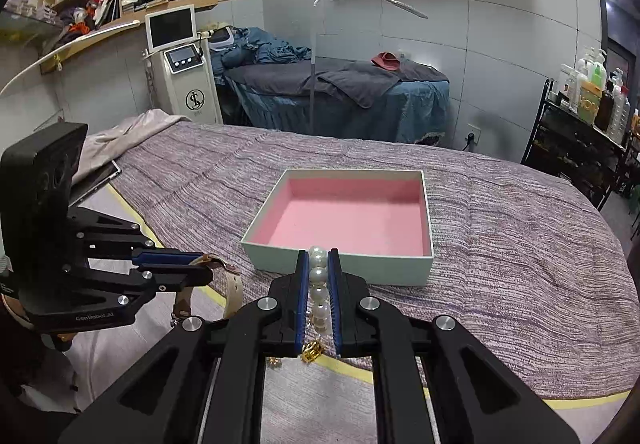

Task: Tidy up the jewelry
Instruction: 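Carry the watch and pearl bracelet into the pink box and open both tools, then withdraw both tools from the box toward the remaining gold jewelry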

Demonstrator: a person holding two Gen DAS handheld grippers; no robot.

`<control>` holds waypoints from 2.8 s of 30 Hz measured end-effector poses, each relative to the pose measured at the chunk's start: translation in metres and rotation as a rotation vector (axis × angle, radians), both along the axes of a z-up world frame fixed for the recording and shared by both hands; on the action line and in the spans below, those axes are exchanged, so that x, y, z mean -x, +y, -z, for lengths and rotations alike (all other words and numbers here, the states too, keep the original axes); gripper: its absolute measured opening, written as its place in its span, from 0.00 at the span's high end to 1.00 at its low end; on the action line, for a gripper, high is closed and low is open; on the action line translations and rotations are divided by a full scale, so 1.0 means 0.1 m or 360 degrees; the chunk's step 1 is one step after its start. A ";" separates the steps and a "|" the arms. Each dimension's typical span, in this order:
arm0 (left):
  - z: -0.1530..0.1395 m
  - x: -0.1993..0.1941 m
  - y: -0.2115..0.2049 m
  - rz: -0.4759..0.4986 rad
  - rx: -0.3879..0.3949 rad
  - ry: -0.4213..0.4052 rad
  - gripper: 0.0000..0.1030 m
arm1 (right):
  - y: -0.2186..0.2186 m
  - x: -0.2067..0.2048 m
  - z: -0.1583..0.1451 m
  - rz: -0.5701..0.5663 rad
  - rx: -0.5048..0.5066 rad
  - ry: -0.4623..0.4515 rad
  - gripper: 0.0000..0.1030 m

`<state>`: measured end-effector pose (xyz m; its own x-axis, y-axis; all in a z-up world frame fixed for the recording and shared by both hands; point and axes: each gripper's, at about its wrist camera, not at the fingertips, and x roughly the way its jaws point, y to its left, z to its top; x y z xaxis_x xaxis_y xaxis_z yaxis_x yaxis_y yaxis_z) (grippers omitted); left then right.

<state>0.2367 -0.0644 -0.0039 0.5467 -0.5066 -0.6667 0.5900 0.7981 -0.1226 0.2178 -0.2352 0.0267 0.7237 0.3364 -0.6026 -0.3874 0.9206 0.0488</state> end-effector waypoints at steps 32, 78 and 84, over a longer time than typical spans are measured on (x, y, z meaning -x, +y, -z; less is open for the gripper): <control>0.53 -1.77 -0.45 -0.0328 -0.0252 0.0223 0.91 | 0.03 -1.60 0.50 0.0305 -0.0094 0.0234 0.91; 0.61 0.43 0.18 -0.0396 -0.0167 -0.0134 0.06 | -0.19 0.29 0.77 0.0323 0.0266 0.0059 0.12; 0.75 0.51 0.10 -0.0346 -0.0167 -0.0049 0.06 | -0.04 0.45 0.87 0.0214 0.0306 0.0077 0.18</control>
